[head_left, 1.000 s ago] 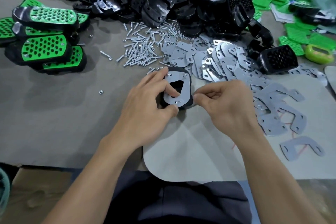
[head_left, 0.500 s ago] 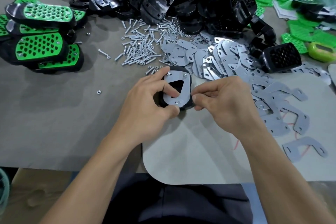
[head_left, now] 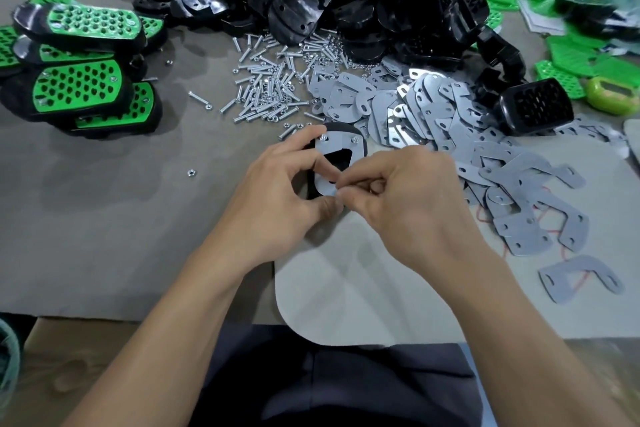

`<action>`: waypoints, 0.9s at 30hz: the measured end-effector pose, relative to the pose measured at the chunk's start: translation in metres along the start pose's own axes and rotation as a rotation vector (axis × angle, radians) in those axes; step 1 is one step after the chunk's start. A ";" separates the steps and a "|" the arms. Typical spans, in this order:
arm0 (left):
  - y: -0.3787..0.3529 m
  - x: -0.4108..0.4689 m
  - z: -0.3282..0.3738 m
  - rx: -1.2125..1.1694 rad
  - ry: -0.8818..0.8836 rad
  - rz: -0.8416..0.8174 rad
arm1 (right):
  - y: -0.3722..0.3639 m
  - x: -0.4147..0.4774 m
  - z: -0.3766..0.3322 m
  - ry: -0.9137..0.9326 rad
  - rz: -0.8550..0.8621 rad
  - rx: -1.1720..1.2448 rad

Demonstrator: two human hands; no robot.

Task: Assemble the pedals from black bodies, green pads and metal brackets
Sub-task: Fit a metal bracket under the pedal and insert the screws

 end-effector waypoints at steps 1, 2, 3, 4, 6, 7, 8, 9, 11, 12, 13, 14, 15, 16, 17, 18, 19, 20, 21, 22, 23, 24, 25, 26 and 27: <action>0.000 0.001 -0.001 0.005 0.001 -0.003 | 0.000 0.000 -0.003 0.015 0.004 -0.025; 0.000 0.001 -0.001 0.008 0.003 -0.007 | 0.001 0.001 -0.006 0.029 0.004 -0.051; 0.000 0.002 -0.001 0.011 0.004 -0.013 | 0.001 0.001 -0.008 0.037 0.000 -0.072; 0.000 0.002 -0.001 0.011 0.001 -0.021 | 0.000 0.001 -0.009 0.036 -0.008 -0.088; -0.001 0.003 -0.002 0.003 -0.006 -0.039 | -0.001 0.001 -0.011 0.026 -0.028 -0.126; -0.001 0.003 -0.002 0.002 -0.008 -0.042 | -0.003 0.002 -0.013 0.030 -0.038 -0.152; 0.000 0.004 -0.002 0.002 -0.007 -0.042 | -0.004 0.001 -0.016 0.044 -0.045 -0.182; 0.000 0.004 -0.003 0.000 -0.002 -0.039 | -0.005 0.001 -0.019 0.057 -0.048 -0.208; 0.000 0.005 -0.004 -0.011 0.009 -0.037 | -0.007 0.000 -0.022 0.056 -0.048 -0.250; 0.000 0.005 -0.004 -0.013 0.009 -0.038 | -0.007 -0.001 -0.023 0.046 -0.044 -0.270; 0.000 0.005 -0.004 -0.012 0.004 -0.039 | -0.007 -0.002 -0.025 0.050 -0.030 -0.285; 0.000 0.004 -0.004 -0.009 -0.004 -0.040 | -0.007 -0.002 -0.031 0.078 -0.012 -0.295; -0.001 0.004 -0.004 -0.005 -0.011 -0.040 | -0.007 -0.002 -0.038 0.130 -0.004 -0.308; -0.001 0.004 -0.004 0.002 -0.014 -0.040 | -0.008 -0.002 -0.045 0.188 -0.005 -0.324; -0.001 0.004 -0.004 0.010 -0.013 -0.043 | -0.010 0.000 -0.048 0.227 -0.023 -0.340; -0.002 0.005 -0.005 0.019 -0.008 -0.046 | -0.013 0.001 -0.047 0.231 -0.054 -0.335; -0.002 0.005 -0.006 0.024 -0.006 -0.047 | -0.015 0.003 -0.043 0.212 -0.086 -0.305; -0.002 0.005 -0.006 0.022 -0.001 -0.048 | -0.015 0.004 -0.036 0.182 -0.116 -0.261; -0.002 0.005 -0.006 0.015 0.007 -0.048 | -0.015 0.003 -0.029 0.154 -0.140 -0.222; -0.001 0.005 -0.006 0.006 0.015 -0.048 | -0.013 0.002 -0.022 0.123 -0.153 -0.184; -0.001 0.005 -0.005 -0.003 0.020 -0.048 | -0.010 0.000 -0.015 0.093 -0.150 -0.144; -0.001 0.005 -0.005 -0.012 0.024 -0.049 | -0.006 -0.003 -0.008 0.063 -0.124 -0.095; -0.001 0.005 -0.004 -0.019 0.029 -0.050 | 0.000 -0.005 -0.002 0.037 -0.082 -0.044; -0.001 0.005 -0.004 -0.021 0.034 -0.050 | 0.004 -0.007 0.003 0.012 -0.039 -0.001; -0.001 0.005 -0.004 -0.017 0.037 -0.050 | 0.007 -0.008 0.007 -0.010 -0.004 0.026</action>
Point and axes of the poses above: each hand's wrist, its own x-axis towards the middle knuckle, its own y-axis out of the back of the hand, z = x × y, the point moved 8 cm from there along x, towards the middle knuckle, and after that the axes turned 11 degrees about y, right-handed, at the moved point
